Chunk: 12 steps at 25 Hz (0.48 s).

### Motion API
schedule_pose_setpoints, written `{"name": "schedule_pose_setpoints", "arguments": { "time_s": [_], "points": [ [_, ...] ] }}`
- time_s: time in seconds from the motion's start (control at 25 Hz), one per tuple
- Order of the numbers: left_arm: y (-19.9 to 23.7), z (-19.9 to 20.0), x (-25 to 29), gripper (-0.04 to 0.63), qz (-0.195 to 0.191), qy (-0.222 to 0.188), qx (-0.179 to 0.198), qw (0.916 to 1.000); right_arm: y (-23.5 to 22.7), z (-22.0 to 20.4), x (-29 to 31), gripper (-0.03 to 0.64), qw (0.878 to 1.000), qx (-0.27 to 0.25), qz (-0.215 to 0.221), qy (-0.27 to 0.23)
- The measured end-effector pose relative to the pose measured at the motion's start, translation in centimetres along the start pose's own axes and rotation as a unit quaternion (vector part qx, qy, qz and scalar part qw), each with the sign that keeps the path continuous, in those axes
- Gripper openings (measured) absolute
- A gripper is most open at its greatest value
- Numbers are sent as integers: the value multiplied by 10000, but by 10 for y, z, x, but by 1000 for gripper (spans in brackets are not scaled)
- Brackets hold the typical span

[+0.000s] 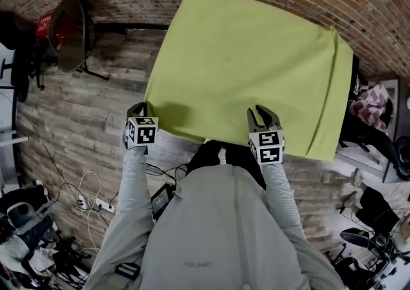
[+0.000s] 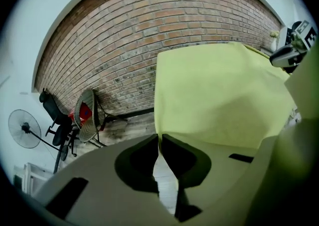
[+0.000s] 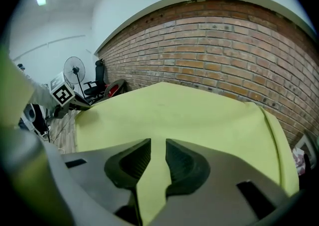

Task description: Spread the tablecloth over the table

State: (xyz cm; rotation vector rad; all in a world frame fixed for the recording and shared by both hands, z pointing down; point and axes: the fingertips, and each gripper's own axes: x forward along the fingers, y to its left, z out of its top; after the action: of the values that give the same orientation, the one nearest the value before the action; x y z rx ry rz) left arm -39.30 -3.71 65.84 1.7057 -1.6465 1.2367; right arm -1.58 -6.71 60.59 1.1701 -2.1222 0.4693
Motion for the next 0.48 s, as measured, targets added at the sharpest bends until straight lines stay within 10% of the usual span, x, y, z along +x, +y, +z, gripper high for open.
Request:
{"name": "schedule_pose_setpoints", "arguments": {
  "time_s": [0.48],
  "points": [
    [-83,85,-41,29,-454,-988,57,9941,-56,-27,-43,95,9970,525,-556,-106]
  ]
}}
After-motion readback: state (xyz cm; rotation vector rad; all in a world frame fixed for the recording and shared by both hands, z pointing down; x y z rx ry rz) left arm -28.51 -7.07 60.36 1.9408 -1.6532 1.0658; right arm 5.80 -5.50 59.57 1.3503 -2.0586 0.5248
